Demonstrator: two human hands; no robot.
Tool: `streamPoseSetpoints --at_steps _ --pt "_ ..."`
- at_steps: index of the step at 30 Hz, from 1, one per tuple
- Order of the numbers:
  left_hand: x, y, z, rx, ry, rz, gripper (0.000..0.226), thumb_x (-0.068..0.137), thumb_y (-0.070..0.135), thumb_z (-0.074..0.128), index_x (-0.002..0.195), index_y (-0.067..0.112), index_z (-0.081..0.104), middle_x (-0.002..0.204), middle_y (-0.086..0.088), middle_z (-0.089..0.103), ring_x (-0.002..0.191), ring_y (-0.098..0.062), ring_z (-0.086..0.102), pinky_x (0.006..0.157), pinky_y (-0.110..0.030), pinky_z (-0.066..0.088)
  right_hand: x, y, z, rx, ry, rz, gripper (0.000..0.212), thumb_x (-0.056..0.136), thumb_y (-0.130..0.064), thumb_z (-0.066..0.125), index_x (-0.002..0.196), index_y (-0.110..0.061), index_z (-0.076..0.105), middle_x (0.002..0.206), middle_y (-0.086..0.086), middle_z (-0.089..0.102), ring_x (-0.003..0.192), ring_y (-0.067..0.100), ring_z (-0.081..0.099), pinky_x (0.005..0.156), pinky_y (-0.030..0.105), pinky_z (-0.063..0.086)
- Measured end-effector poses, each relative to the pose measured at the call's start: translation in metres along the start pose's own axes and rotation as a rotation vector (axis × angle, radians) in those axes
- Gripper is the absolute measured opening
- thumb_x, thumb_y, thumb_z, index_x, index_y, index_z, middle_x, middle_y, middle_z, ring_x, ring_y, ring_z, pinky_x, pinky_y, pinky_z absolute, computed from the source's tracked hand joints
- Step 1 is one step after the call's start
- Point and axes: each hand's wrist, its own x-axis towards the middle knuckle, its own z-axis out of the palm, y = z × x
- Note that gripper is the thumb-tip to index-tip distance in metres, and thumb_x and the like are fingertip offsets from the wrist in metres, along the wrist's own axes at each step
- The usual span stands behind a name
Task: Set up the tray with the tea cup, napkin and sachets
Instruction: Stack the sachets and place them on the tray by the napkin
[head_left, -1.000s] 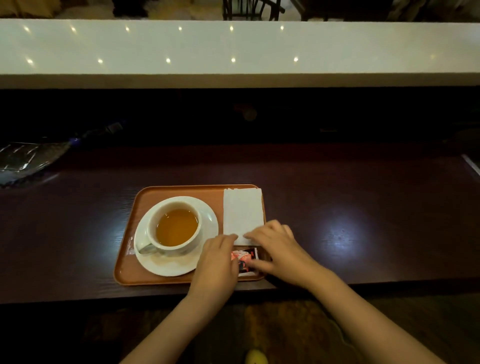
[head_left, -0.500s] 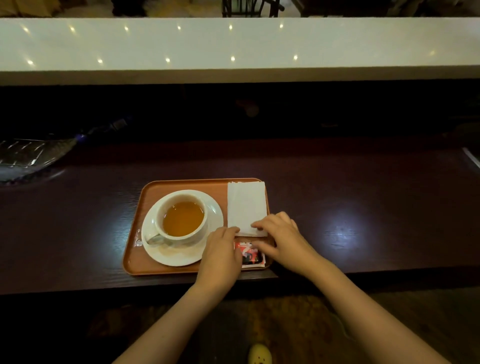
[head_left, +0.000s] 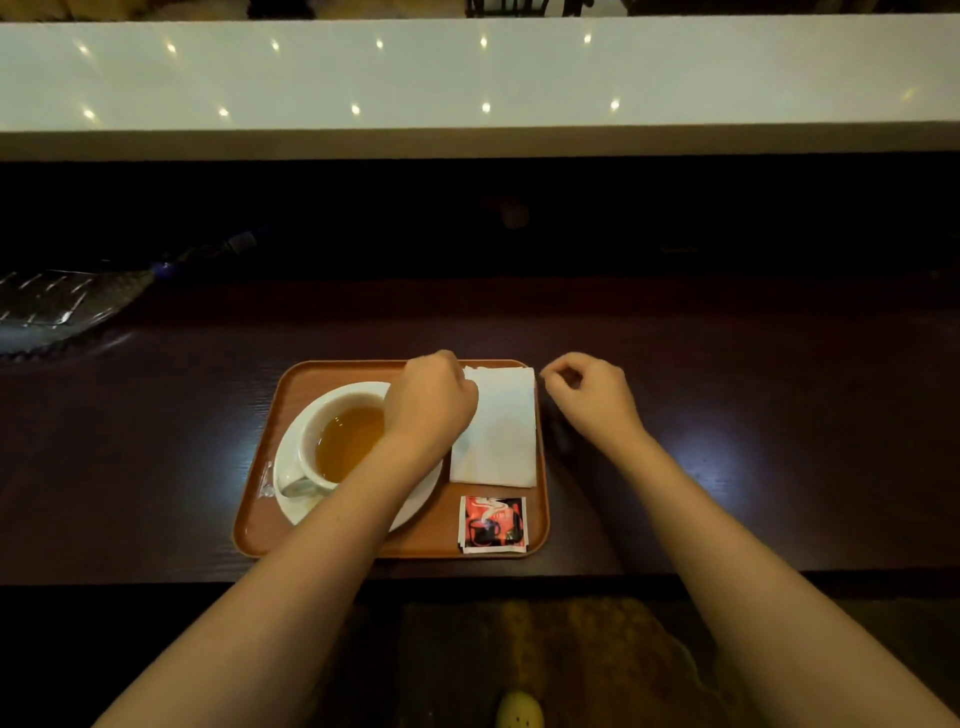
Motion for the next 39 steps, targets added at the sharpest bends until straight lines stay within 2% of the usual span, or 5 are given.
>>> streamPoseSetpoints --at_steps 7,20,32,36,39 --pt "0.032 0.006 0.035 0.044 -0.091 -0.098 0.029 0.09 0.015 0.053 0.117 0.006 0.053 0.114 -0.014 0.062 0.091 -0.027 0.061 0.066 -0.028 0.043 0.02 0.005 0.019 -0.207 0.0 -0.061 0.021 0.085 -0.024 0.059 0.103 -0.015 0.063 0.092 0.004 0.063 0.098 0.023 0.05 0.08 0.037 0.044" --pt "0.034 0.007 0.039 0.033 0.029 -0.157 0.021 0.09 0.008 0.049 0.109 0.003 0.057 0.109 -0.017 0.061 0.089 -0.03 0.06 0.07 -0.032 0.048 0.029 0.008 0.034 -0.15 0.06 -0.132 0.009 0.085 -0.014 0.055 0.082 -0.015 0.063 0.089 0.003 0.06 0.093 0.02 0.049 0.083 0.037 0.044" --pt "0.003 0.006 0.024 0.023 0.035 -0.052 0.03 0.09 0.007 0.049 0.12 0.009 0.052 0.124 -0.014 0.054 0.104 -0.029 0.057 0.085 -0.032 0.048 0.009 0.002 0.031 -0.119 0.04 -0.203 0.021 0.085 -0.023 0.057 0.106 -0.02 0.061 0.098 -0.001 0.056 0.1 0.017 0.043 0.084 0.028 0.031" --pt "-0.063 -0.013 0.012 0.006 -0.144 0.012 0.034 0.088 0.017 0.054 0.121 0.021 0.049 0.116 -0.005 0.059 0.101 -0.018 0.058 0.085 -0.03 0.047 -0.048 0.003 0.015 -0.137 -0.182 -0.336 0.018 0.083 -0.036 0.057 0.1 -0.031 0.06 0.091 -0.019 0.05 0.09 -0.002 0.031 0.077 0.027 0.02" --pt "-0.103 -0.019 0.016 -0.012 -0.162 0.03 0.045 0.088 0.02 0.054 0.131 0.022 0.041 0.127 -0.002 0.055 0.112 -0.015 0.054 0.093 -0.026 0.044 -0.082 0.003 0.009 -0.25 -0.275 -0.379 0.027 0.081 -0.047 0.056 0.104 -0.034 0.058 0.099 -0.018 0.055 0.09 -0.002 0.03 0.076 0.026 0.02"
